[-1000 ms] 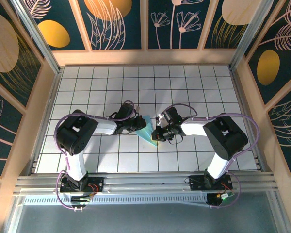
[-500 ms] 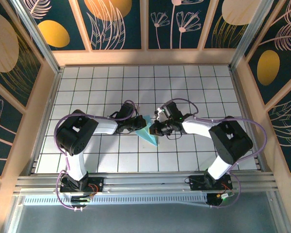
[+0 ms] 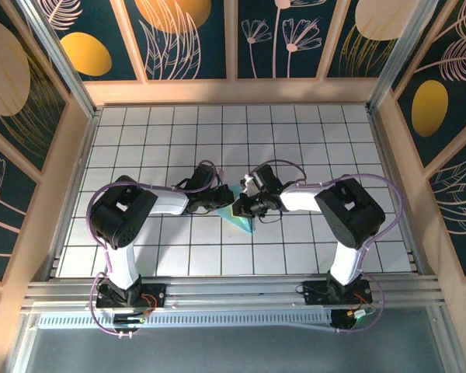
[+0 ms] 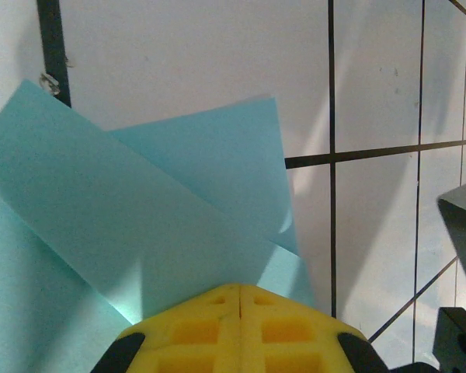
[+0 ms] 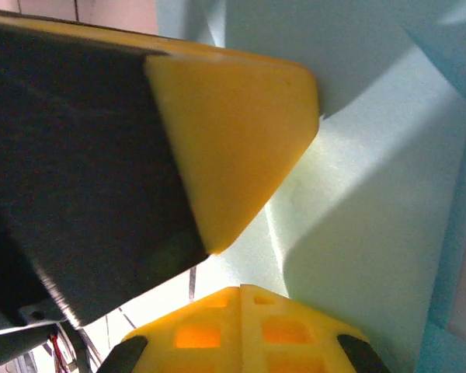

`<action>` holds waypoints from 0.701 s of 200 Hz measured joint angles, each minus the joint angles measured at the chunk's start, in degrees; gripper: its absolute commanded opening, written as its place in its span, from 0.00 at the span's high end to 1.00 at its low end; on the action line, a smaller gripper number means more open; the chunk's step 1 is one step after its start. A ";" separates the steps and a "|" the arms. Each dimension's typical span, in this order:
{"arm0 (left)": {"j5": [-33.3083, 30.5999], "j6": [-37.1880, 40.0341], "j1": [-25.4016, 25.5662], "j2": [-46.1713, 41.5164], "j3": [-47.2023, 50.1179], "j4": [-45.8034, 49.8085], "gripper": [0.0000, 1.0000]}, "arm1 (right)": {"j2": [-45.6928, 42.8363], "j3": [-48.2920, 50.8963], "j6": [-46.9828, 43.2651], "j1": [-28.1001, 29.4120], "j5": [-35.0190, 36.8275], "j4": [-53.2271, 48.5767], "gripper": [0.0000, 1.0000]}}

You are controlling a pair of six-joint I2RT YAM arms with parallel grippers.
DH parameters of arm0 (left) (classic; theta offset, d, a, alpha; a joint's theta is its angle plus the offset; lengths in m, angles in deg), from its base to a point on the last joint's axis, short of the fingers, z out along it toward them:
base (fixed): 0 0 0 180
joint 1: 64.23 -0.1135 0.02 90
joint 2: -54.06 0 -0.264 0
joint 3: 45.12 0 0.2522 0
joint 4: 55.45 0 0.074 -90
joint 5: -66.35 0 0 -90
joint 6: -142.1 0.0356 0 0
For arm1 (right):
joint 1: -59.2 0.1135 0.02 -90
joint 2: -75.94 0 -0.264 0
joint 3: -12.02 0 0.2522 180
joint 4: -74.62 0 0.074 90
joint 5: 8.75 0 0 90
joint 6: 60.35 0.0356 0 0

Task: Fold a paper plane with a square sheet of paper (fold left side to right side)
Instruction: Fourth fold the wing at the center of the table.

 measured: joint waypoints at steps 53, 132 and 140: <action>-0.24 0.00 0.00 0.00 -0.22 0.50 1.00 | 0.44 0.00 -0.22 0.00 1.38 -0.79 1.00; -0.92 0.04 0.22 0.20 -1.25 2.38 1.00 | -3.72 5.07 -0.22 0.00 2.19 -1.16 1.00; -0.90 0.04 0.22 0.20 -1.29 2.40 1.00 | -4.13 5.53 -0.22 0.00 2.16 -1.18 1.00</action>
